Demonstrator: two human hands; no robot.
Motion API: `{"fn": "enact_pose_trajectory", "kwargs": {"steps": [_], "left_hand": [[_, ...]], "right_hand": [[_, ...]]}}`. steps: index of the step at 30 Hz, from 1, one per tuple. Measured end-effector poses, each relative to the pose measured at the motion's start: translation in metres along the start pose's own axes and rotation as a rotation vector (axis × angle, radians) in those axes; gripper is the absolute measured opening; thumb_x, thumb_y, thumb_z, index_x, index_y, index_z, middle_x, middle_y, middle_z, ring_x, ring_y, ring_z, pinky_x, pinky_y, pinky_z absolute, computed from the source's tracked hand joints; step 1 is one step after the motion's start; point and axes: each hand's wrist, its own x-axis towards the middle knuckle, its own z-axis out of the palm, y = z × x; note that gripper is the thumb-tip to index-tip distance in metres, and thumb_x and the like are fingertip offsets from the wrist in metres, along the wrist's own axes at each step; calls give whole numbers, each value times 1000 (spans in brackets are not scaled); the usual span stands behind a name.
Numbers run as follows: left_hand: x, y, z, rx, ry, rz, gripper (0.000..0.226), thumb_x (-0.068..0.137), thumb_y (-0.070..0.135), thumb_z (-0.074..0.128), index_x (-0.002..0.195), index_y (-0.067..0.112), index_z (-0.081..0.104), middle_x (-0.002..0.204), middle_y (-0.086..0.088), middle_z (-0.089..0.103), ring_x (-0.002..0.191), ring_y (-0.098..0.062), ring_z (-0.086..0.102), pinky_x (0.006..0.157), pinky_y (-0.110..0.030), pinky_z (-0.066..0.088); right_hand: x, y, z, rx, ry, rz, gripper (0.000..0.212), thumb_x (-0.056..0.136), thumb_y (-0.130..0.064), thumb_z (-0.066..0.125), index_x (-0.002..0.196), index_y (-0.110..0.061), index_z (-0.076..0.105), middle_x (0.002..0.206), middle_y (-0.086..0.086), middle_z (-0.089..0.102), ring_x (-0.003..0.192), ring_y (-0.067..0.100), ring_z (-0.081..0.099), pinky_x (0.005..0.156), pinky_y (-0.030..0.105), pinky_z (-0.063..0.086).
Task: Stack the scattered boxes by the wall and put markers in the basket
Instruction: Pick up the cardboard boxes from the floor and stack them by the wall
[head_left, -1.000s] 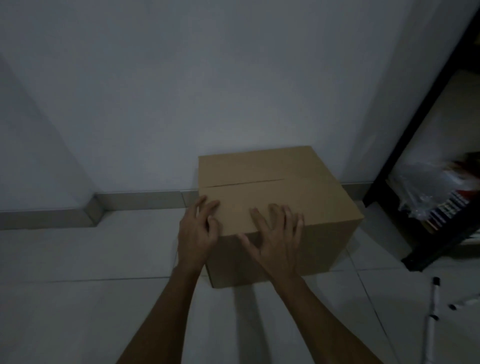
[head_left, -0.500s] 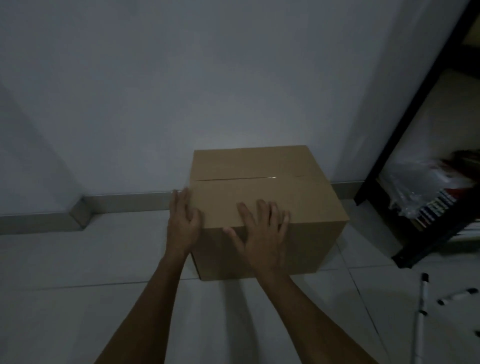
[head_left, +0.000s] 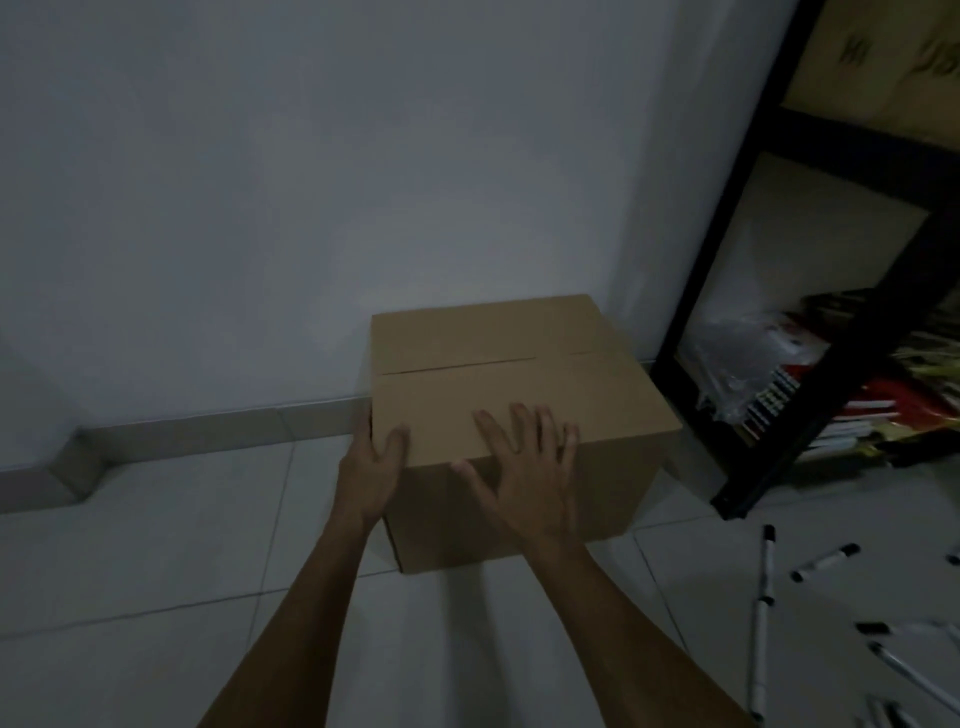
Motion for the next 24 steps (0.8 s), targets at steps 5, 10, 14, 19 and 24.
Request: {"fn": "enact_pose_trajectory", "kwargs": {"steps": [5, 10, 14, 19, 24], "left_hand": [[-1, 11, 17, 44, 34, 8, 47, 100, 36, 48, 145, 23, 39, 138, -11, 55, 120, -34, 56, 91, -34, 42], [-7, 25, 18, 407, 157, 304, 55, 99, 43, 37, 146, 15, 42, 151, -7, 43, 135, -29, 45, 109, -44, 39], [-11, 23, 23, 728, 75, 532, 58, 95, 48, 28, 132, 17, 60, 142, -2, 55, 136, -26, 45, 107, -45, 40], [-8, 17, 26, 749, 83, 512, 53, 96, 45, 29, 131, 21, 60, 142, 0, 55, 138, -23, 43, 106, -44, 41], [-5, 23, 25, 782, 53, 477, 44, 99, 41, 39, 135, 22, 57, 146, 2, 51, 141, -23, 38, 106, -44, 37]], "right_hand": [[3, 16, -3, 16, 1, -4, 68, 88, -79, 24, 145, -45, 38, 154, 4, 39, 145, 32, 27, 119, 58, 6], [5, 15, -1, 46, 32, 3, 70, 87, -79, 29, 143, -40, 45, 151, 6, 43, 144, 33, 30, 118, 58, 9], [5, 15, -1, 53, 2, 10, 73, 87, -80, 22, 146, -40, 38, 155, 5, 37, 147, 31, 23, 119, 57, 3], [5, 16, 0, 45, 2, 17, 73, 88, -79, 23, 146, -39, 40, 154, 5, 39, 146, 32, 25, 119, 57, 3], [10, 14, -1, 67, -40, 35, 72, 87, -77, 26, 147, -39, 38, 157, 5, 34, 147, 32, 21, 119, 56, 0]]}}
